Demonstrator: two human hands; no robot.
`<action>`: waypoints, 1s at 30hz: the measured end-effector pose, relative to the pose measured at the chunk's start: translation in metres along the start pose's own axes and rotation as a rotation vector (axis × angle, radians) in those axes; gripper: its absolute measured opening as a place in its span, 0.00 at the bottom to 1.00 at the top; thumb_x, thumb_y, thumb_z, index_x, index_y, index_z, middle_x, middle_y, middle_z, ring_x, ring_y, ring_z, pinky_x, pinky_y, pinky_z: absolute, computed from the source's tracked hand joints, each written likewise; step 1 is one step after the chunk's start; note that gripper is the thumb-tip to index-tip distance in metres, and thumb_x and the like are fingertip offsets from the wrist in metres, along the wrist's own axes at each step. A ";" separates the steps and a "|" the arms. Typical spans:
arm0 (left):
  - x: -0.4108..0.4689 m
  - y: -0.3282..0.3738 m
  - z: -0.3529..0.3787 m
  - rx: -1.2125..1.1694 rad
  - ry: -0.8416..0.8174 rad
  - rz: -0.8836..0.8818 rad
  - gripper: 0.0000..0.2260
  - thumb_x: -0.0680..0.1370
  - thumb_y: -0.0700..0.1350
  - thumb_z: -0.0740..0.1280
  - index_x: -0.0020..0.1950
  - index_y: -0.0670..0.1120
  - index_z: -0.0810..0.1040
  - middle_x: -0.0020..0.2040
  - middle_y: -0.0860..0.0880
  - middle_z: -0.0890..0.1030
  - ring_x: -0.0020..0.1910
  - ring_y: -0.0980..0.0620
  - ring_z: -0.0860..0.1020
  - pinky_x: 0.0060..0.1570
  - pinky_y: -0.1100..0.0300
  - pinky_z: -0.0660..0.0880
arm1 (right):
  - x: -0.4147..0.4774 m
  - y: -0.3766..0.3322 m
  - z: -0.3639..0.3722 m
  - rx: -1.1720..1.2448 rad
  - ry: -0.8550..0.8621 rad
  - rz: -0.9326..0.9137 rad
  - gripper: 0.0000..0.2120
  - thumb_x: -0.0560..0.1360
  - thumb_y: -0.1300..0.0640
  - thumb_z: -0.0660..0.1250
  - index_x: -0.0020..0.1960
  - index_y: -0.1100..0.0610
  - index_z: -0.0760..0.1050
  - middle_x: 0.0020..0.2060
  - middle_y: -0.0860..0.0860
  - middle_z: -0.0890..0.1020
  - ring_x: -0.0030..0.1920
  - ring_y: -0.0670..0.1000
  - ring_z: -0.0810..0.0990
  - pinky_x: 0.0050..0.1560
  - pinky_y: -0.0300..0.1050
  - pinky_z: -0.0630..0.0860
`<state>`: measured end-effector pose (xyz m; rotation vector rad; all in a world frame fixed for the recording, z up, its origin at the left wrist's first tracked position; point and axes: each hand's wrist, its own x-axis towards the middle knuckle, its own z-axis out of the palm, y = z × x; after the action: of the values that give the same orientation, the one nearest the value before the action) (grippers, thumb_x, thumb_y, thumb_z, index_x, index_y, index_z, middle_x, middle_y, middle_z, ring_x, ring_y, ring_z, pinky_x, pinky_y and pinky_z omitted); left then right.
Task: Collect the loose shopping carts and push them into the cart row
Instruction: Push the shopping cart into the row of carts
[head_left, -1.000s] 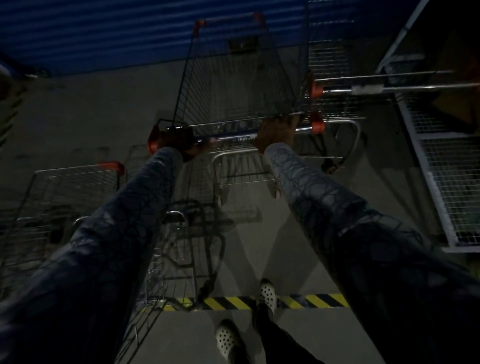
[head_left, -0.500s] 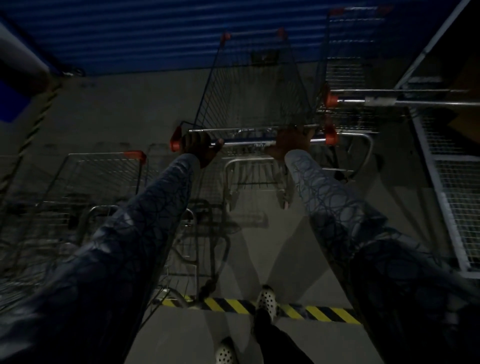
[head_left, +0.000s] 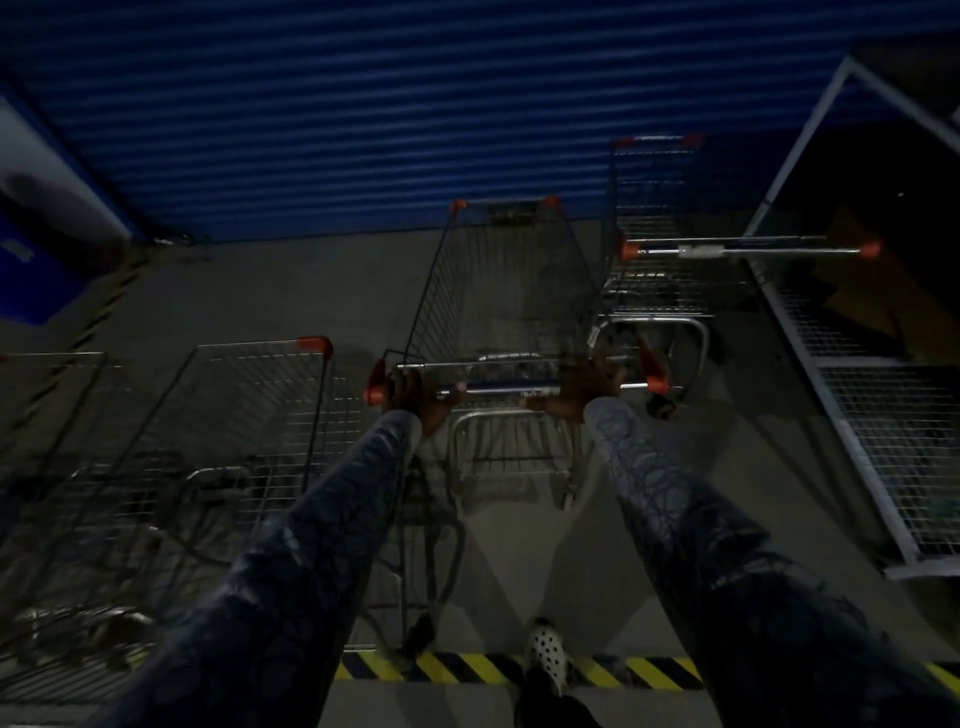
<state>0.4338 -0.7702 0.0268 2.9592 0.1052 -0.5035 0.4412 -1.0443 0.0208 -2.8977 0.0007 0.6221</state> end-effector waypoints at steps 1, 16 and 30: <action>-0.012 -0.004 0.003 -0.008 0.008 -0.002 0.43 0.75 0.75 0.45 0.79 0.46 0.60 0.79 0.40 0.58 0.78 0.38 0.53 0.77 0.43 0.46 | -0.012 -0.001 0.005 0.010 -0.012 -0.007 0.65 0.49 0.10 0.45 0.79 0.43 0.59 0.80 0.46 0.57 0.80 0.55 0.49 0.76 0.66 0.47; -0.154 -0.058 0.027 0.093 0.017 0.101 0.34 0.81 0.68 0.49 0.79 0.46 0.59 0.79 0.43 0.59 0.78 0.43 0.55 0.76 0.50 0.47 | -0.170 -0.051 0.062 0.014 0.018 0.044 0.49 0.66 0.19 0.57 0.80 0.45 0.59 0.81 0.49 0.53 0.80 0.57 0.44 0.74 0.69 0.41; -0.214 -0.074 0.065 0.302 -0.002 0.200 0.43 0.71 0.71 0.65 0.77 0.47 0.61 0.74 0.44 0.67 0.73 0.41 0.65 0.74 0.44 0.56 | -0.244 -0.044 0.093 -0.086 0.040 0.056 0.53 0.64 0.16 0.53 0.77 0.49 0.64 0.78 0.49 0.64 0.78 0.57 0.56 0.77 0.65 0.44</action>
<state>0.2042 -0.7166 0.0281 3.2108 -0.2902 -0.5374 0.1829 -0.9942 0.0444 -3.0017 0.0625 0.5872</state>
